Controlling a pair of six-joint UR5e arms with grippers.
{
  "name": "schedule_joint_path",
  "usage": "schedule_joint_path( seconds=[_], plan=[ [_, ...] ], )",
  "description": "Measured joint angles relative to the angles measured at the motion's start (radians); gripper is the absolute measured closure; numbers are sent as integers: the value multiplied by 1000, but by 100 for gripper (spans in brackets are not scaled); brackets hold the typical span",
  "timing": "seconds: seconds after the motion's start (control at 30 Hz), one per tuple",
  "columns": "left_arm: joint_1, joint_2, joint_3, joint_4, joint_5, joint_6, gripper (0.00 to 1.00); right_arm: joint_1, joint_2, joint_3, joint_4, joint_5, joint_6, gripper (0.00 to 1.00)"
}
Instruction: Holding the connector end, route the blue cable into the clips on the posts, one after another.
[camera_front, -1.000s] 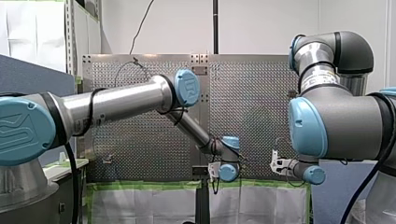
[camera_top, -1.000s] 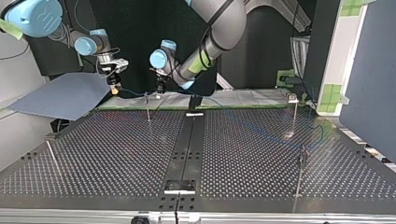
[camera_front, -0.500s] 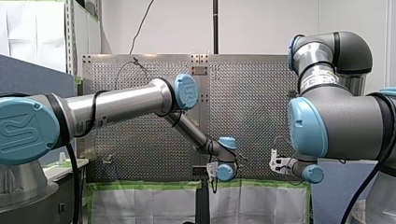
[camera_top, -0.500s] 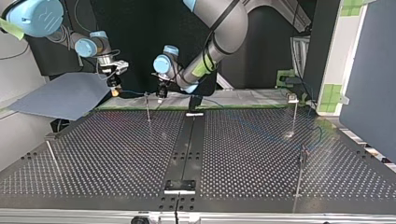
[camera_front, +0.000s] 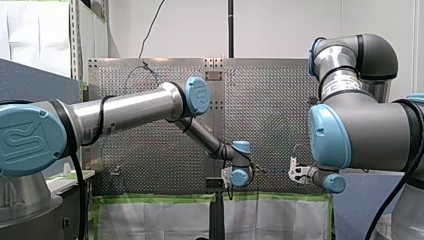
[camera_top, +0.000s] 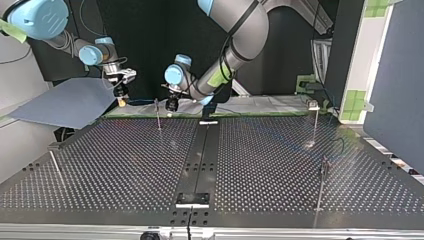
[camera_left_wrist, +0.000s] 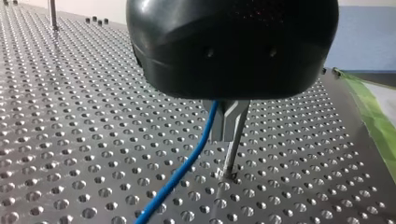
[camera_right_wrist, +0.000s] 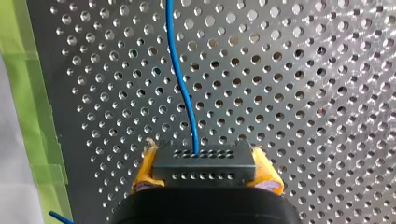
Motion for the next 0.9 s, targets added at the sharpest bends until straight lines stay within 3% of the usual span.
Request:
schedule_joint_path(
  seconds=[0.37, 0.63, 0.9],
  plan=[
    [-12, -55, 51, -43, 25, -25, 100, 12, 28, -12, 4, -9, -7, 100],
    [10, -68, 72, -54, 33, -26, 100, 11, 45, -33, 29, -5, -19, 100],
    [27, -69, 79, -50, 48, -25, 100, 10, 46, -62, 55, -3, -17, 100]
  ],
)
